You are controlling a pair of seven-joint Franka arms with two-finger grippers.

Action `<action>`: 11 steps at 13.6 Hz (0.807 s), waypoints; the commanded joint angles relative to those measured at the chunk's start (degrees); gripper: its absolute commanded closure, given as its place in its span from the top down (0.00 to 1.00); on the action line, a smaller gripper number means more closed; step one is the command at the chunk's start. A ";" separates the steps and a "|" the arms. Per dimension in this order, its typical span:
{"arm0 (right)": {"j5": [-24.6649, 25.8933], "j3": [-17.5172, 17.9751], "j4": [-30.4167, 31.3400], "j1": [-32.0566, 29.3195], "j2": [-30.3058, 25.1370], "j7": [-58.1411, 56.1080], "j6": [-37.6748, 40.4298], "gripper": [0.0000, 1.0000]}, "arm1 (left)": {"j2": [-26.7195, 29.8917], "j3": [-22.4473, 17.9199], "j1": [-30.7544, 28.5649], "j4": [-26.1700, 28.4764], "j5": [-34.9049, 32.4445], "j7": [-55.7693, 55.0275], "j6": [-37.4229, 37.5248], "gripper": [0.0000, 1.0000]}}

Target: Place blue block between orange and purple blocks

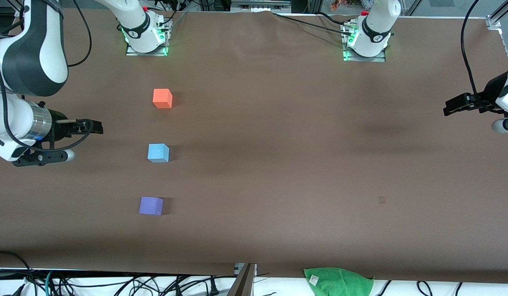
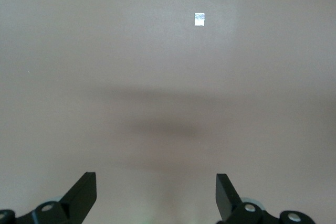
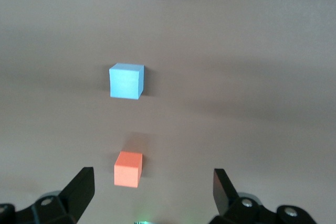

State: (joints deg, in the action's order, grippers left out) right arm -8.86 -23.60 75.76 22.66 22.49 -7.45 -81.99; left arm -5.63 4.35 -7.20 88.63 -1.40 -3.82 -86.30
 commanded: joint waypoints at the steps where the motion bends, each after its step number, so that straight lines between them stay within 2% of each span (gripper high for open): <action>1: 1.90 0.91 -4.56 0.02 -0.86 0.41 5.69 1.00 | 0.97 0.05 -0.36 0.93 0.52 0.74 -0.19 1.00; 2: 3.48 1.53 -4.48 -0.07 -2.26 1.20 6.05 1.00 | 0.97 0.05 -0.36 0.93 0.52 0.74 -0.19 1.00; 3: 5.06 3.80 -3.96 -1.20 -3.58 2.43 6.05 1.00 | 0.97 0.05 -0.36 0.93 0.52 0.74 -0.19 1.00; 5: 6.92 10.56 -2.47 -6.55 -5.43 5.15 5.79 1.00 | 1.05 0.05 -0.36 0.93 0.52 0.74 -0.19 1.00; 6: 7.80 12.15 -0.89 -7.88 -6.57 5.60 5.62 1.00 | 1.06 0.05 -0.36 0.93 0.52 0.74 -0.10 1.00; 7: 7.89 13.74 1.39 -9.81 -8.49 5.69 5.09 1.00 | 1.23 0.05 -0.27 0.93 0.52 0.74 -0.10 1.00; 9: 8.07 19.96 6.92 -15.51 -12.27 5.61 1.42 1.00 | 1.23 0.05 -0.36 0.93 0.52 0.74 -0.10 1.00; 11: 8.07 21.22 13.16 -16.42 -16.40 5.69 -1.32 1.00 | 1.23 0.05 -0.27 0.84 0.52 0.74 -0.10 1.00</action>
State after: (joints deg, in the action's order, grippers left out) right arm -1.50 -5.31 79.85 8.17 12.70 -2.63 -79.70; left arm -5.60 4.34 -7.23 88.63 -1.40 -3.82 -86.30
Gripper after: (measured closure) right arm 0.000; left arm 0.000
